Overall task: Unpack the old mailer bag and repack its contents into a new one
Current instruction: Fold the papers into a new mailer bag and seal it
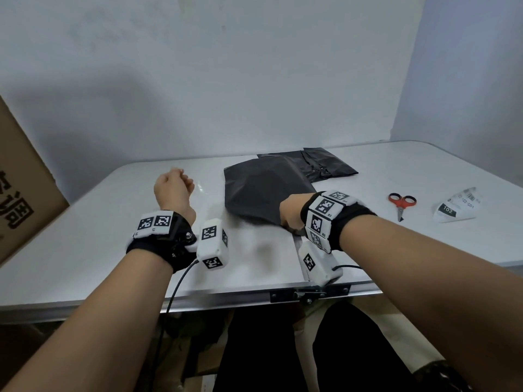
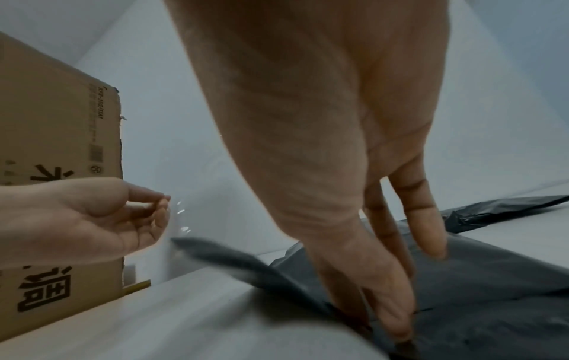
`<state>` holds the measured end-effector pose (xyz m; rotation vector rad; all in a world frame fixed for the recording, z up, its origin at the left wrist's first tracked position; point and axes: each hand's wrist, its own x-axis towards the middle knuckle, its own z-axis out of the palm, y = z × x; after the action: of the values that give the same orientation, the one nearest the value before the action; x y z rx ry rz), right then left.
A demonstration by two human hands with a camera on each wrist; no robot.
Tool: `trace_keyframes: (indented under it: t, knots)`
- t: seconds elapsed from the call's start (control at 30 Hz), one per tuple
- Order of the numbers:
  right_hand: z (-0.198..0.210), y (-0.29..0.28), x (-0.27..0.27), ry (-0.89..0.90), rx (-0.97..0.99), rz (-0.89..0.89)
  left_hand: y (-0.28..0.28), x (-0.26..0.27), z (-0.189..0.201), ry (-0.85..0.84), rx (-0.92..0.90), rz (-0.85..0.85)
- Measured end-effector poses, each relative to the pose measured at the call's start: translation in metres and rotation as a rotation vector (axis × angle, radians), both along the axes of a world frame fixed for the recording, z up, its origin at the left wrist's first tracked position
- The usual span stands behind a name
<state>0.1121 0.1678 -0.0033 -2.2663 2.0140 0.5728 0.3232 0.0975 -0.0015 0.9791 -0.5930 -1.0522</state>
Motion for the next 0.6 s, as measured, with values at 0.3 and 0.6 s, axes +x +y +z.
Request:
trace_keyframes:
  t: [0.3, 0.6]
  knots:
    - [0.011, -0.002, -0.007, -0.235, 0.013, -0.105, 0.002, -0.033, 0.005, -0.400, -0.006, -0.426]
    - [0.023, -0.010, -0.043, -0.877, -0.005, -0.310, 0.010, -0.081, 0.038, -0.914, -0.217, -0.735]
